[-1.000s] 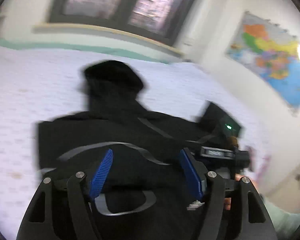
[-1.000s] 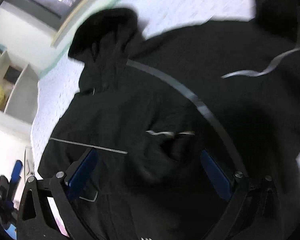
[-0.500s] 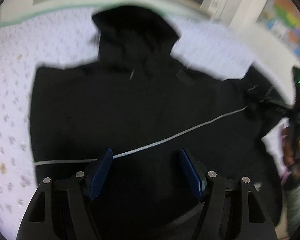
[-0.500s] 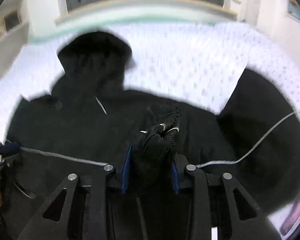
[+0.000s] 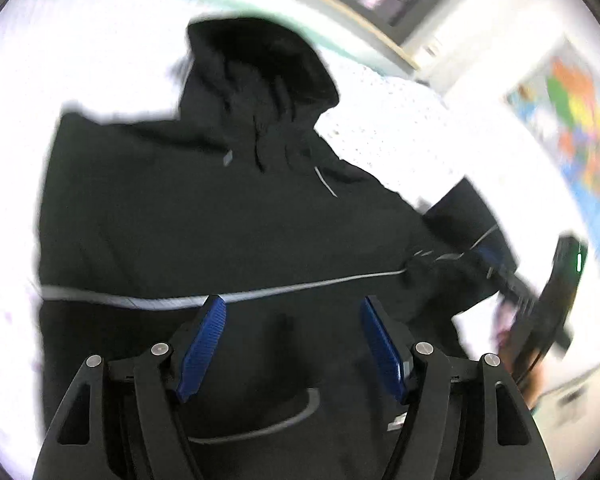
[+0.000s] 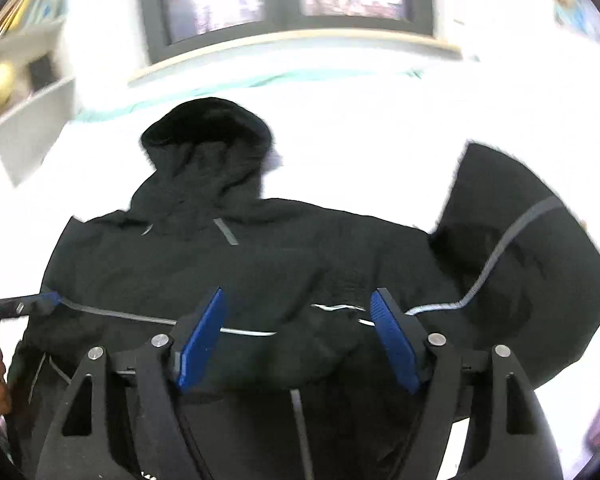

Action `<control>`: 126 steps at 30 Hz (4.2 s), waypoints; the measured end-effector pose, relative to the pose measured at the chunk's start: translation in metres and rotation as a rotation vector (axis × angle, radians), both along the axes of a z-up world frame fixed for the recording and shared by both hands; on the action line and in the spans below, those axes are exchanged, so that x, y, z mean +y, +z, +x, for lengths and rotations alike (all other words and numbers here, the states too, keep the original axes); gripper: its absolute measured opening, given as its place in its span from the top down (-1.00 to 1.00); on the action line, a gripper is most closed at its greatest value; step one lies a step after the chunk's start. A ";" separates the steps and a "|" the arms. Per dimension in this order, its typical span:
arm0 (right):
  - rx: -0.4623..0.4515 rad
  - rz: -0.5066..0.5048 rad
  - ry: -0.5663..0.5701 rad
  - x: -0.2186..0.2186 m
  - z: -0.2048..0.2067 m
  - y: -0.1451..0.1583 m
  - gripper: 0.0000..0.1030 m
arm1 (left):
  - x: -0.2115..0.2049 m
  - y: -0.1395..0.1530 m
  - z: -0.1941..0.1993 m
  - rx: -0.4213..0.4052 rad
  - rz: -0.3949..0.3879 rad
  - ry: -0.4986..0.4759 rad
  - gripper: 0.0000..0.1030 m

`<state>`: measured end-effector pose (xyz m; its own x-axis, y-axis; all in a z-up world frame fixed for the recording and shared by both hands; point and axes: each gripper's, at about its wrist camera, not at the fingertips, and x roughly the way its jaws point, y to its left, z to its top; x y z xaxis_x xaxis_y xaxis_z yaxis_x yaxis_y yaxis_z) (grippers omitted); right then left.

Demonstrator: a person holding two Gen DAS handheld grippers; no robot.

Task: Fold large clothes

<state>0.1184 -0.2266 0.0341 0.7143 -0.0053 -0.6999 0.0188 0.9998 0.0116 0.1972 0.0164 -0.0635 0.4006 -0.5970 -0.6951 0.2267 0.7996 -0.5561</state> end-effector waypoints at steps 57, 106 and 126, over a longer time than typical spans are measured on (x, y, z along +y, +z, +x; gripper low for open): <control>0.110 0.452 -0.466 -0.364 0.030 -0.096 0.31 | -0.319 -0.067 0.006 -0.303 0.337 -0.268 -0.45; 0.069 -0.044 -0.318 -0.213 -0.014 0.017 -0.68 | -0.031 0.054 -0.139 -0.326 0.341 0.024 -0.46; 0.023 -0.067 -0.218 -0.174 -0.016 0.037 0.60 | -0.057 0.040 -0.143 -0.293 0.294 -0.061 -0.46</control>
